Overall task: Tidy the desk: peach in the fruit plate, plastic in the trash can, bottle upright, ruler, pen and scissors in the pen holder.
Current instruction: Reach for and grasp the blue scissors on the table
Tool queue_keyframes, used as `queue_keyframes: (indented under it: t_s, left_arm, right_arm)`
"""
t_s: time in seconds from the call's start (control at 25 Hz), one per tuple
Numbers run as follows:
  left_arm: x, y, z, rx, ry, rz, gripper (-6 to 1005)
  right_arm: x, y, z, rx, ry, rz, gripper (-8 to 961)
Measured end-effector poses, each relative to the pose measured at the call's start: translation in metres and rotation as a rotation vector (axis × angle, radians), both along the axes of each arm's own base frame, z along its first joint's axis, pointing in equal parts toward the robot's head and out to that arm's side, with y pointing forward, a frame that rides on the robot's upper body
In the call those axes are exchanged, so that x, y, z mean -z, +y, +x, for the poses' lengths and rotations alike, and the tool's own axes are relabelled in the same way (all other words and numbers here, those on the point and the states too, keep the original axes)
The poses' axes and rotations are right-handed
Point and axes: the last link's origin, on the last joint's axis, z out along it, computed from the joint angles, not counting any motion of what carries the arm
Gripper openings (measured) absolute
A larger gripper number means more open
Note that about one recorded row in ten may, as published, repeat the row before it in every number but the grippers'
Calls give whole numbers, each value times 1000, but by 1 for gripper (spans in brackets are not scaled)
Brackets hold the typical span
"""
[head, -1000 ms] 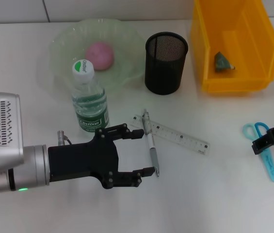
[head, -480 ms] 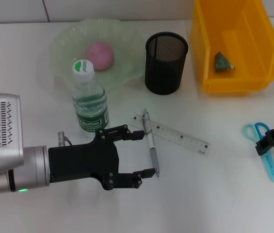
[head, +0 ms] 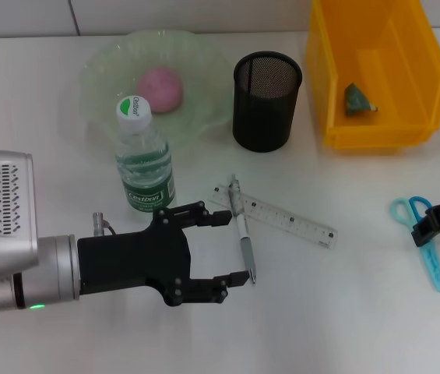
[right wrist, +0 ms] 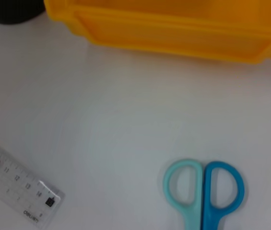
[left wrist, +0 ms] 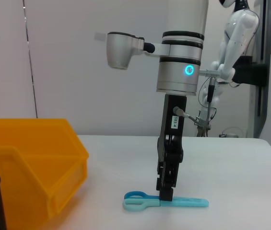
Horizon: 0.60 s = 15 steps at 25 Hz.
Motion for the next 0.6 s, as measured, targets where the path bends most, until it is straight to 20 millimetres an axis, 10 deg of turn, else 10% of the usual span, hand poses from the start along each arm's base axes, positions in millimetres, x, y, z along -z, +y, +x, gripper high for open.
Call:
queue_keyframes:
  t_s: [0.6]
  left_arm:
    - [1,0,0,-3,1,-1,813]
  right_arm:
    - [5,3,1,-1,-3,-10,378]
